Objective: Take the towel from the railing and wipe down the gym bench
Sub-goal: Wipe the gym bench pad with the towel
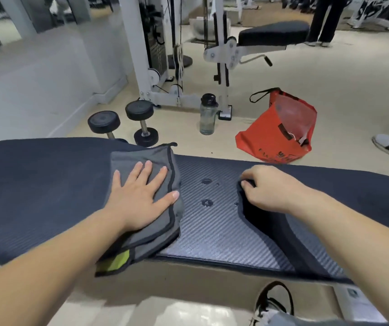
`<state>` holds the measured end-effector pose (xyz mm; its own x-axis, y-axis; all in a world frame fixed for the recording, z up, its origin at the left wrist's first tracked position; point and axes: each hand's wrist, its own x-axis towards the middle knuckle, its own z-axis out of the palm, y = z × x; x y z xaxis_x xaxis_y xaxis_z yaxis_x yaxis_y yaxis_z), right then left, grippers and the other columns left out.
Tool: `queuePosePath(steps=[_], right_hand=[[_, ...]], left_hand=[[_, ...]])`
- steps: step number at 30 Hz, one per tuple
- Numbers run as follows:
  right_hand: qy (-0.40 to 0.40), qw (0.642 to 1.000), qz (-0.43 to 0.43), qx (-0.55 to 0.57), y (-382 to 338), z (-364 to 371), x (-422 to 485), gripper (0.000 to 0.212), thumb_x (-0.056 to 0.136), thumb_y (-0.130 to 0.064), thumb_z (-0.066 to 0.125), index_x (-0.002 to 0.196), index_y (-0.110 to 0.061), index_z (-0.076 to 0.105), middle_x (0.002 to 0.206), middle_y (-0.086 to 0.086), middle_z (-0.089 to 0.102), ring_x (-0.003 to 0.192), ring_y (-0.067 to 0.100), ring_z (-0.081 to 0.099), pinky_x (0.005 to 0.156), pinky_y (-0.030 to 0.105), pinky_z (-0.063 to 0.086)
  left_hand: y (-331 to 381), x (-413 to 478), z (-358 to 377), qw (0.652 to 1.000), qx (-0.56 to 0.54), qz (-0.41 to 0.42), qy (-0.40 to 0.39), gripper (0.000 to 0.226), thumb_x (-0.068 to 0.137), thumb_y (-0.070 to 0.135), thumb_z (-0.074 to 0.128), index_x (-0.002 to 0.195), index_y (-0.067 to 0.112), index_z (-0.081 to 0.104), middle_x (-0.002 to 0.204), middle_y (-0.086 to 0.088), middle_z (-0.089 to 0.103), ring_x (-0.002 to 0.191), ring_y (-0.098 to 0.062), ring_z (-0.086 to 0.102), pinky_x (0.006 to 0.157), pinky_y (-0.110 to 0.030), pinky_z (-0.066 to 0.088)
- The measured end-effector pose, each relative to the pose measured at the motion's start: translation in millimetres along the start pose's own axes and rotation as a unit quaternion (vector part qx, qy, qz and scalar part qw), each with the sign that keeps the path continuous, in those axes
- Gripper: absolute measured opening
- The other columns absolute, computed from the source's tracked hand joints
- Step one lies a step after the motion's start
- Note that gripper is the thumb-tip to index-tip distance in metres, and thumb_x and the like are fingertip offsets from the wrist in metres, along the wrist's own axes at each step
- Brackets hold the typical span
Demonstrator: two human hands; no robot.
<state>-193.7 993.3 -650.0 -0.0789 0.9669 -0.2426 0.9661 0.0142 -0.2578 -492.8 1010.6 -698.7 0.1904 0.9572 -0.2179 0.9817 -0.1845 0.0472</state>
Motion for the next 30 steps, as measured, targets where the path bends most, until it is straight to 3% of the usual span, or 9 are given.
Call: queuePosePath(steps=[6, 11, 15, 18, 23, 27, 30], right_hand=[[-0.023, 0.998, -0.015, 0.056, 17, -7, -2, 0.039, 0.098, -0.012, 0.048, 0.126, -0.02, 0.073, 0.134, 0.003, 0.07, 0.124, 0.026, 0.062, 0.106, 0.042, 0.051], [-0.017, 0.996, -0.008, 0.084, 11, -15, -6, 0.047, 0.093, -0.003, 0.047, 0.131, -0.017, 0.068, 0.132, 0.008, 0.071, 0.124, 0.028, 0.062, 0.106, 0.043, 0.05], [-0.025, 0.996, 0.001, 0.087, 10, -15, -7, 0.051, 0.093, -0.003, 0.045, 0.138, -0.018, 0.064, 0.137, 0.008, 0.068, 0.128, 0.027, 0.06, 0.108, 0.04, 0.048], [-0.031, 0.995, 0.002, 0.089, 16, -10, -7, 0.049, 0.094, -0.005, 0.044, 0.137, -0.017, 0.063, 0.142, 0.009, 0.066, 0.131, 0.029, 0.058, 0.109, 0.041, 0.047], [-0.033, 0.995, -0.006, 0.093, 25, -4, -3, 0.04, 0.095, -0.01, 0.045, 0.13, -0.014, 0.064, 0.138, 0.01, 0.068, 0.129, 0.031, 0.06, 0.11, 0.047, 0.047], [-0.023, 0.995, -0.013, 0.097, 21, -6, 0, 0.041, 0.095, -0.019, 0.045, 0.133, -0.019, 0.063, 0.142, 0.008, 0.065, 0.13, 0.03, 0.059, 0.11, 0.047, 0.048], [-0.015, 0.994, -0.012, 0.104, 11, -11, 1, 0.038, 0.097, -0.022, 0.047, 0.129, -0.024, 0.067, 0.134, 0.007, 0.069, 0.124, 0.03, 0.062, 0.105, 0.043, 0.051]], left_hand=[[59, 38, 1, 1.0, 0.003, 0.017, 0.016, 0.092, 0.085, 0.088, 0.003, 0.164, 0.04, -0.003, 0.175, -0.003, -0.009, 0.16, -0.025, -0.013, 0.124, -0.064, -0.007], [125, -20, 16, 0.991, -0.012, 0.136, 0.015, 0.088, 0.088, 0.085, 0.006, 0.163, 0.04, -0.007, 0.174, -0.001, -0.015, 0.159, -0.023, -0.021, 0.123, -0.063, -0.011], [114, -43, 19, 0.979, 0.019, 0.203, 0.005, 0.08, 0.092, 0.081, 0.009, 0.161, 0.045, -0.007, 0.173, 0.005, -0.017, 0.158, -0.016, -0.023, 0.125, -0.057, -0.01], [93, -6, 10, 0.988, 0.014, 0.157, 0.009, 0.076, 0.092, 0.082, 0.012, 0.16, 0.051, -0.001, 0.174, 0.009, -0.011, 0.159, -0.012, -0.016, 0.127, -0.056, -0.008], [99, 43, 5, 0.999, -0.025, 0.019, 0.017, 0.079, 0.091, 0.081, 0.008, 0.162, 0.046, 0.004, 0.175, 0.005, -0.005, 0.161, -0.02, -0.01, 0.125, -0.062, -0.008], [122, -1, 14, 0.999, -0.035, 0.027, 0.031, 0.081, 0.091, 0.081, 0.006, 0.163, 0.043, -0.001, 0.175, 0.003, -0.009, 0.16, -0.022, -0.015, 0.124, -0.062, -0.01], [128, -64, 23, 0.995, -0.015, 0.099, 0.022, 0.08, 0.091, 0.081, 0.005, 0.162, 0.045, -0.007, 0.173, 0.007, -0.016, 0.158, -0.017, -0.021, 0.125, -0.059, -0.011]])
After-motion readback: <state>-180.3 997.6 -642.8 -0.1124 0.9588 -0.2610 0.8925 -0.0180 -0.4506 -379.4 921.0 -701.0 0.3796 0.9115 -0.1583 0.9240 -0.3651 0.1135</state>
